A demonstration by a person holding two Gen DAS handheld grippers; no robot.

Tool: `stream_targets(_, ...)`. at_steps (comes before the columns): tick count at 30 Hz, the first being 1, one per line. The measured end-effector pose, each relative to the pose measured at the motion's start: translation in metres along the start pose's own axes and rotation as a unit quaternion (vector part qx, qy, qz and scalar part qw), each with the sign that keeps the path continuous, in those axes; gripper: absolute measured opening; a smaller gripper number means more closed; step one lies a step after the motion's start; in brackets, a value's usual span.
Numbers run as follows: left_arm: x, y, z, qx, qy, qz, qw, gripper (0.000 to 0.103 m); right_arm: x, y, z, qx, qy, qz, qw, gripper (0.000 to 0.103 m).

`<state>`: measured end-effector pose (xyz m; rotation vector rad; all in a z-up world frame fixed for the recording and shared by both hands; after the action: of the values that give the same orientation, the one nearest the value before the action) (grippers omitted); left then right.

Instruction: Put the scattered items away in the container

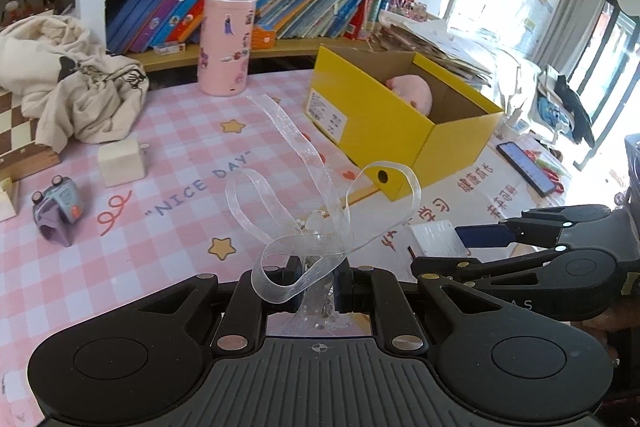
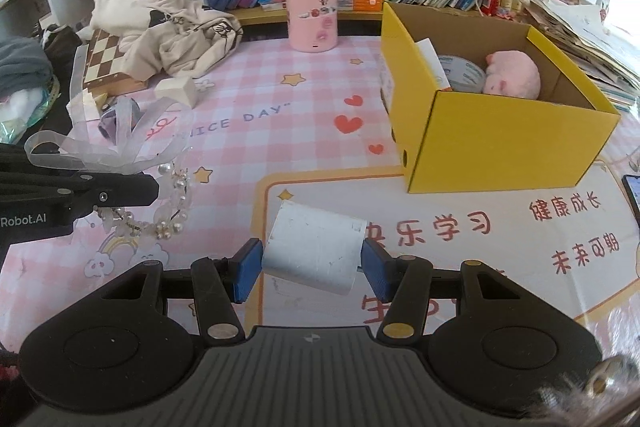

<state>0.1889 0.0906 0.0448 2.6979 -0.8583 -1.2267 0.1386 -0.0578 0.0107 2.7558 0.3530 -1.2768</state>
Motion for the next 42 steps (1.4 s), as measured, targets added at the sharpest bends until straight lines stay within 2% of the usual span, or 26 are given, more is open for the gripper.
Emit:
stream_targets(13,0.012,0.023,-0.006,0.006,-0.002,0.006,1.0000,0.013,-0.003,0.020,0.003,-0.004,0.002,-0.002,1.000,0.052)
stream_targets(25,0.048,0.070,-0.012,0.031,-0.031,0.026,0.9987,0.013,-0.005,0.074,0.012,0.025,-0.009,0.008,1.000,0.052)
stream_targets(34,0.073,0.104,-0.017,0.049,-0.057,0.021,0.9969,0.013,-0.002,0.113,0.012,0.036,-0.019,-0.004,0.999,0.052)
stream_targets(42,0.091,0.127,-0.029,0.046,-0.053,0.002,0.9975,0.013,0.002,0.147,0.002,0.023,-0.017,-0.013,1.000,0.052)
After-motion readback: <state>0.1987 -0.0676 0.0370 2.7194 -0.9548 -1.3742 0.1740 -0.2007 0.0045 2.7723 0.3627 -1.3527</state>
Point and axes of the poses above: each gripper's, at about its wrist camera, not at the fingertips, and x roughly the way its jaws point, y to its right, z to its underside, the point moved 5 cm from there along x, roughly the way its jaws point, and after that the axes turned 4 degrees about -x, right-handed, at the moved point
